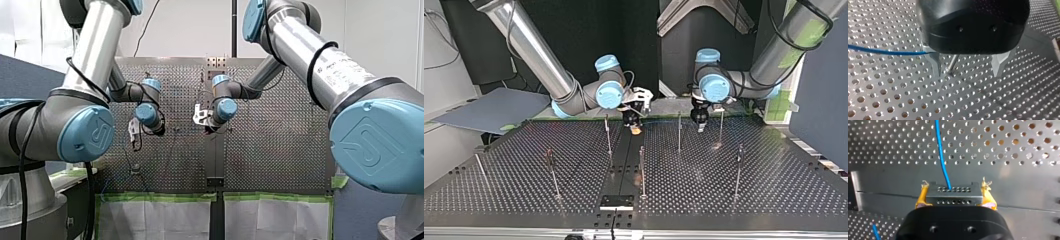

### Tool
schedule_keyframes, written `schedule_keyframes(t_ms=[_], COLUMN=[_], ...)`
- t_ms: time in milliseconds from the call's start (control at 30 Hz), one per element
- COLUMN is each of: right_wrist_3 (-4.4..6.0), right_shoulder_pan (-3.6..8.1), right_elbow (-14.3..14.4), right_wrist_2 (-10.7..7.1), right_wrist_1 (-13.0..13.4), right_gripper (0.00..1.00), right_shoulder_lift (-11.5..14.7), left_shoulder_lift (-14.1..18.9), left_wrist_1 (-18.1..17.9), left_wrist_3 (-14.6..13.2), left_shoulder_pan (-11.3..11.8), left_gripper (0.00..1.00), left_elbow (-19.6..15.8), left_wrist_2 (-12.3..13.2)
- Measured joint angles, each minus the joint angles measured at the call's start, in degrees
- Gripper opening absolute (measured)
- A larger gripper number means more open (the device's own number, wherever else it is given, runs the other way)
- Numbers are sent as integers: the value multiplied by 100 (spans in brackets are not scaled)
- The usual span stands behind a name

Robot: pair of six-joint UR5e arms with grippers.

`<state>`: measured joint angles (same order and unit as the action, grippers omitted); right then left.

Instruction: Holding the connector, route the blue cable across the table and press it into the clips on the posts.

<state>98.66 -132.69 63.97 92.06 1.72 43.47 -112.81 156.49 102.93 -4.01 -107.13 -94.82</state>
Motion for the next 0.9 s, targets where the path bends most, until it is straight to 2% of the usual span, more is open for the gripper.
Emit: schedule_keyframes(t_ms=[267,433,733,900], right_wrist_3=[15,15,15,15], right_shoulder_pan=[27,45,99,123], right_elbow=[40,95,127,129], right_wrist_2=[63,95,110,112], right_wrist_1=[-56,-78,-169,-180], right_gripper=[0,0,0,0], right_shoulder_lift=[2,7,39,93], left_shoulder_lift=[386,632,743,742], left_wrist_1=[411,589,614,478], left_wrist_3=[-124,-132,-25,1], left_shoulder_pan=[-183,-378,-809,-1014], left_gripper=[100,100,100,100], left_elbow=[-253,-412,-499,-658], left_wrist_2=[-186,-238,-367,-383])
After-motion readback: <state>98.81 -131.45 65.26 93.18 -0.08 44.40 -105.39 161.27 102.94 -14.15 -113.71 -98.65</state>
